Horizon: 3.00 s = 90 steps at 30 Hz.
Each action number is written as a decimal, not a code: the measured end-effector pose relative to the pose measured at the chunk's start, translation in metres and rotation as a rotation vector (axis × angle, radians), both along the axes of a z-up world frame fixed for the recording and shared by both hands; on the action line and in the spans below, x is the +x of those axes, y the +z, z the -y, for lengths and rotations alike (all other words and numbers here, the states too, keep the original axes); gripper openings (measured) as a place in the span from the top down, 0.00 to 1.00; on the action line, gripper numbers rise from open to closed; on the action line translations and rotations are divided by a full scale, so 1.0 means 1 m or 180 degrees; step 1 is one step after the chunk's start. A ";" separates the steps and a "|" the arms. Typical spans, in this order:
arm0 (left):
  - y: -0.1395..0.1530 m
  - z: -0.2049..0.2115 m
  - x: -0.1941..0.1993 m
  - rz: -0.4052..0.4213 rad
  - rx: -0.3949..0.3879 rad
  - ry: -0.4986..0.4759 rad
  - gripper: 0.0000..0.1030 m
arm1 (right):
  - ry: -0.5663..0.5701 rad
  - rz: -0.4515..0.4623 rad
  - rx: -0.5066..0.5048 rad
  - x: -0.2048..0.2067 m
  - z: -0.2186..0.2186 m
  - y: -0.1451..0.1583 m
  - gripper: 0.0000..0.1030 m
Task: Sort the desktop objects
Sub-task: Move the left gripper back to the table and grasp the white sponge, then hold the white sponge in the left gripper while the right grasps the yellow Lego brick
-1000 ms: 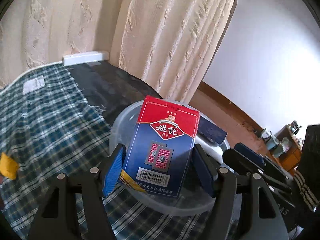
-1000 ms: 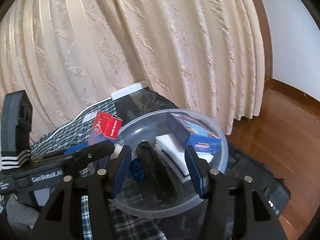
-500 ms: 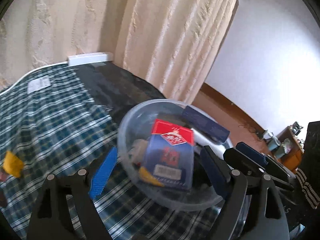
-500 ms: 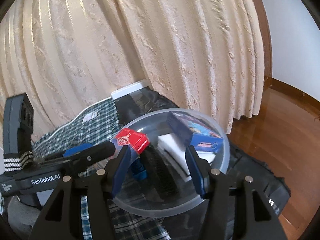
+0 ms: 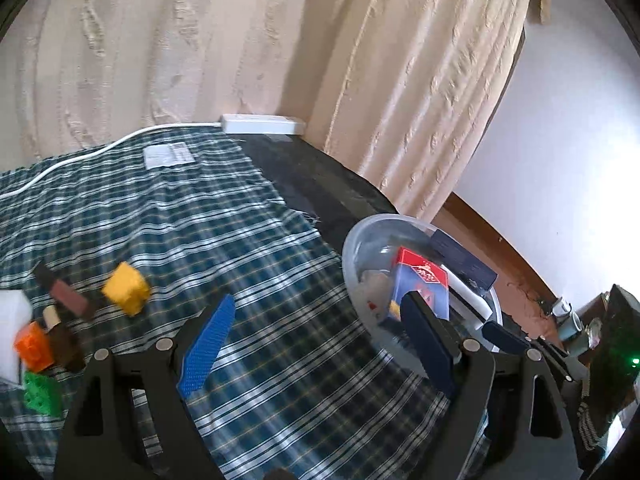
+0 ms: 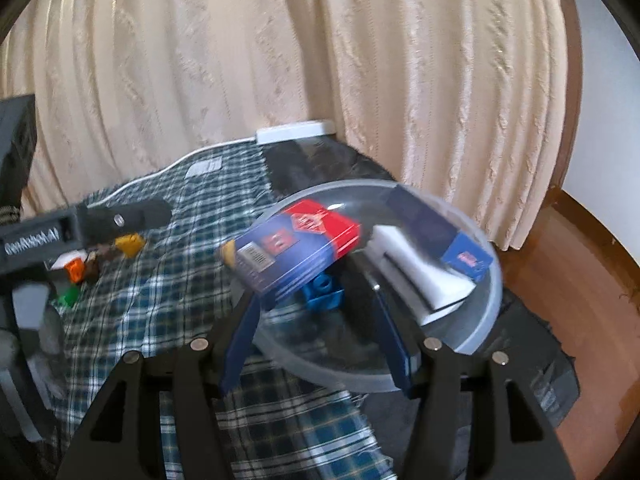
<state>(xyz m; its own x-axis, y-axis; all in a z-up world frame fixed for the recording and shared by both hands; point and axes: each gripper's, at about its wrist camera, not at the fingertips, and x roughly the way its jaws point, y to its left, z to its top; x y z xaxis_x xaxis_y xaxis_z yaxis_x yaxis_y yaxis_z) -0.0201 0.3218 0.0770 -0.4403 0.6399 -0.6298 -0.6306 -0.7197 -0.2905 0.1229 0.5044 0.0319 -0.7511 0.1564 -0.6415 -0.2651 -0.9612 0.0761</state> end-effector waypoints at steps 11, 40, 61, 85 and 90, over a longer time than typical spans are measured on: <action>-0.005 0.054 0.001 0.0057 -0.0031 0.0331 0.15 | -0.0221 0.0252 0.0140 -0.045 -0.018 0.000 0.39; -0.042 0.224 -0.050 0.0295 -0.0360 0.1616 0.19 | 0.0716 -0.0056 -0.0334 -0.078 0.079 0.015 0.38; -0.068 0.218 -0.089 0.0514 -0.0748 0.1480 0.19 | 0.1170 0.0174 -0.0348 -0.095 0.121 0.012 0.38; -0.038 0.219 -0.068 -0.0004 -0.0472 0.1458 0.39 | 0.1348 0.0478 -0.0161 -0.168 0.161 -0.013 0.39; -0.038 0.217 -0.066 0.0016 -0.0457 0.1451 0.39 | 0.1370 0.0527 -0.0145 -0.188 0.169 -0.021 0.39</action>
<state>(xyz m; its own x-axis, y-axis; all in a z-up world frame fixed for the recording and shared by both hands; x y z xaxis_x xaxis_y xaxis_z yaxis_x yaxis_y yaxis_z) -0.0866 0.1047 0.0389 -0.6525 0.2886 -0.7007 -0.2401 -0.9557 -0.1701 -0.0652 0.3359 0.0107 -0.6284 -0.1784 -0.7572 0.1453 -0.9831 0.1110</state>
